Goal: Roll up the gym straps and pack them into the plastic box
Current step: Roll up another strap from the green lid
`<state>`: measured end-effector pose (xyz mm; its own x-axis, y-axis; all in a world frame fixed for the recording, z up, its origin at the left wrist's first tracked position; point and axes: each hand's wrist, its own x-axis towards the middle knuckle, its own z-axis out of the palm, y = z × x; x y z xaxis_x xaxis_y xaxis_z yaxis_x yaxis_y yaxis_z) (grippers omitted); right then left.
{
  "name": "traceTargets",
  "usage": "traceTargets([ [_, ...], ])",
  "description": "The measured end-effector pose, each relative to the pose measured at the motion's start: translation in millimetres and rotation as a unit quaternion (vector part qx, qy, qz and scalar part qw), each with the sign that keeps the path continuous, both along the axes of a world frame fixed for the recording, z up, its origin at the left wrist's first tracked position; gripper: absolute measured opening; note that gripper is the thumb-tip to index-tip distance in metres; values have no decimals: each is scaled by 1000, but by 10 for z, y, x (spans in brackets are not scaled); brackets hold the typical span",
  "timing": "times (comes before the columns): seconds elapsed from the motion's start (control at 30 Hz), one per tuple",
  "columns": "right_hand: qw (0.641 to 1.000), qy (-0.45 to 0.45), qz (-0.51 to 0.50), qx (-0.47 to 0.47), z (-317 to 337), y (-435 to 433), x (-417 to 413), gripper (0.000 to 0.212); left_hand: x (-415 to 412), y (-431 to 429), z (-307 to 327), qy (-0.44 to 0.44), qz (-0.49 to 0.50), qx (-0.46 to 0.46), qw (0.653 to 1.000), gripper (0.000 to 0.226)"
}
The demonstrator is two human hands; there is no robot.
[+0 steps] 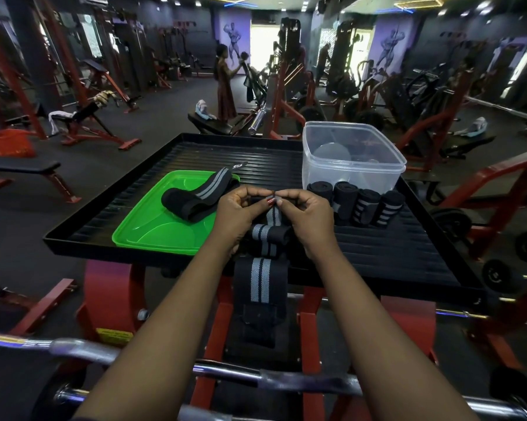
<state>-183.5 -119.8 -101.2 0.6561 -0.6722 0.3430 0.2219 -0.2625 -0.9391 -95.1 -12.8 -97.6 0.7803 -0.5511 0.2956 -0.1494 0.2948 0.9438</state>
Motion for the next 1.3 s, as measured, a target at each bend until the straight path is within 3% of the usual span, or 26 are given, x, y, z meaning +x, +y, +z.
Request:
traceTargets([
  [0.23,1000,-2,-5,4,-13,0,5,12,8,-13,-8,-10,8,10,1000,19],
  [0.4,1000,-16,-8,7,-7,3,-5,13,-6,5,3,60,-18,-19,998,12],
  [0.73,1000,2,17,-8,10,26,-19,24,14,28,0,2,13,6,1000,35],
  [0.83,999,30,-17,-30,7,-1,-12,27,11,22,4,0,17,2,1000,36],
  [0.93,999,21,-35,10,-12,-3,8,21,24,10,-6,45,2,-19,999,31],
  [1.1,997,6,-58,46,-10,-28,4,29,-5,-3,5,145,-76,-70,984,21],
  [1.3,995,50,-74,-41,-8,-16,7,27,38,33,0,200,-102,-53,973,19],
])
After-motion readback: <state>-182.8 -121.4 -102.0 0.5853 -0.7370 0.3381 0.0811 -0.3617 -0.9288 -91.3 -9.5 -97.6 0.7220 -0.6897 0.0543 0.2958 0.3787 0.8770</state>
